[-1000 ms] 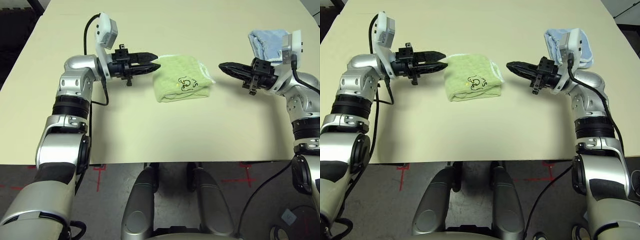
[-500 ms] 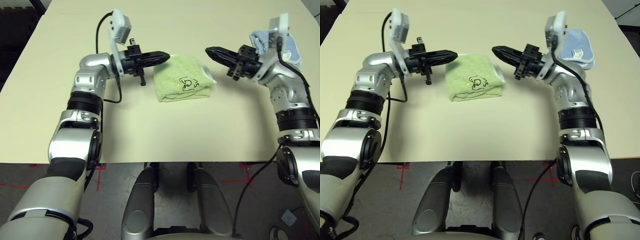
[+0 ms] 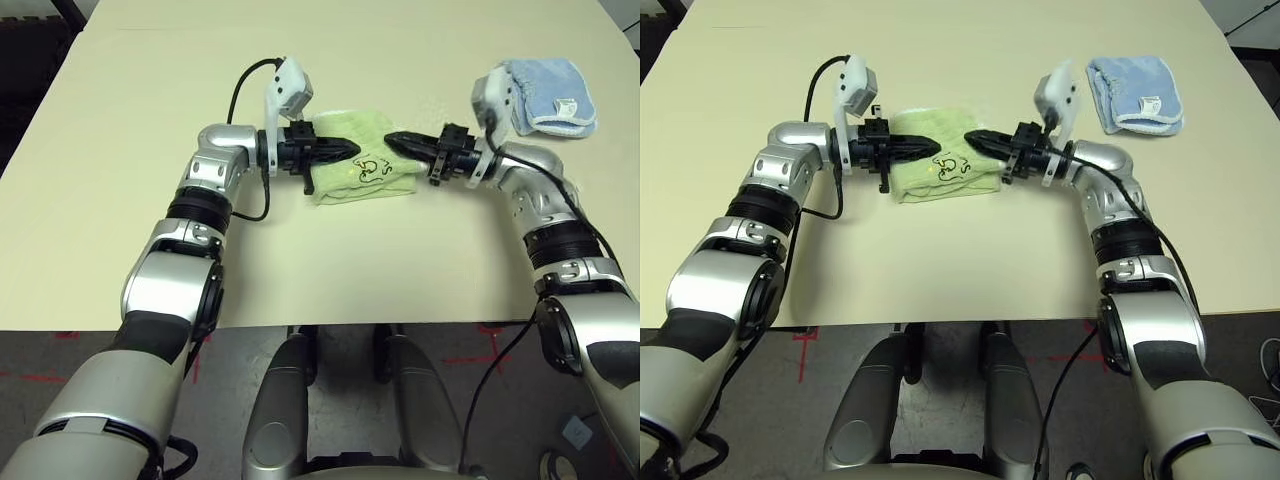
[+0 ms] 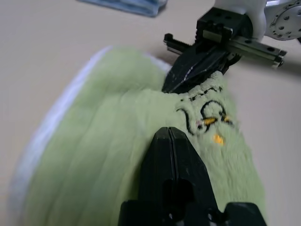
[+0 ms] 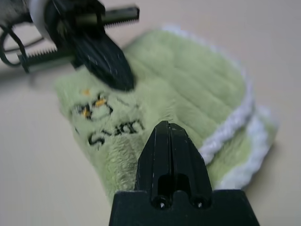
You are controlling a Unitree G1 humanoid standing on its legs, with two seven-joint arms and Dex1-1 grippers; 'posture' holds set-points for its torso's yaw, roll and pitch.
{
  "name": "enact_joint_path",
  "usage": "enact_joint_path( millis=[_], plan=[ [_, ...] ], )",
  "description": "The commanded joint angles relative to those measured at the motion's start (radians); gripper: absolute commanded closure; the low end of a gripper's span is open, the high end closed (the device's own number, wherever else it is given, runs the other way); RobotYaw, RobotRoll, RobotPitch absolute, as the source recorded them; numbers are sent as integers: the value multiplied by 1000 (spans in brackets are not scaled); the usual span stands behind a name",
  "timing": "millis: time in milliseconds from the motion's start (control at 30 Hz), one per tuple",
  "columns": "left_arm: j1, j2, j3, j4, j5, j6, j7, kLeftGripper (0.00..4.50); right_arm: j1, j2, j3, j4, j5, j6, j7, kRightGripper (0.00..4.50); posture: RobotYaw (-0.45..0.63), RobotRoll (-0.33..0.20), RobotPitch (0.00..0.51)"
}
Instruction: Fold the towel and set it aside.
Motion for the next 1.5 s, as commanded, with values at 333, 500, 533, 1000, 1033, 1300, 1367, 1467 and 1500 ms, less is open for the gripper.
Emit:
enact_joint_path(
  millis=[333,500,533,1000,1033,1300,1367,1467,1500],
  plan=[
    [51,25,36,-7,-8,-9,-5,4443,32,-6,-27,-4,22,-14,-3,4500,58,0,295],
    [-46,-3,127,-2,-93,46,26,4443,-85,-3,-133,-60,161,90,-2,4500,48,0,293],
    [-63,-14,147,3,-109,61,44,4443,-104,3,-133,-51,151,88,-25,4500,46,0,292],
    [-66,-88,135,154,-19,19,288,4443,-163,133,-86,231,-26,-47,-298,4500,61,0,298],
    [-55,-88,132,157,-10,12,304,4443,-158,138,-86,248,-36,-55,-314,4500,63,0,298],
    [3,-88,121,187,39,-46,409,4443,-97,141,-65,315,-96,-106,-362,4500,61,0,302],
    [4,-83,123,186,39,-50,401,4443,-101,136,-74,306,-85,-111,-353,4500,59,0,302],
    [-14,-70,133,180,28,-64,381,4443,-129,118,-103,276,-47,-118,-312,4500,59,0,302],
    [-26,-65,139,178,23,-71,373,4443,-139,111,-115,260,-29,-118,-286,4500,59,0,302]
  ],
)
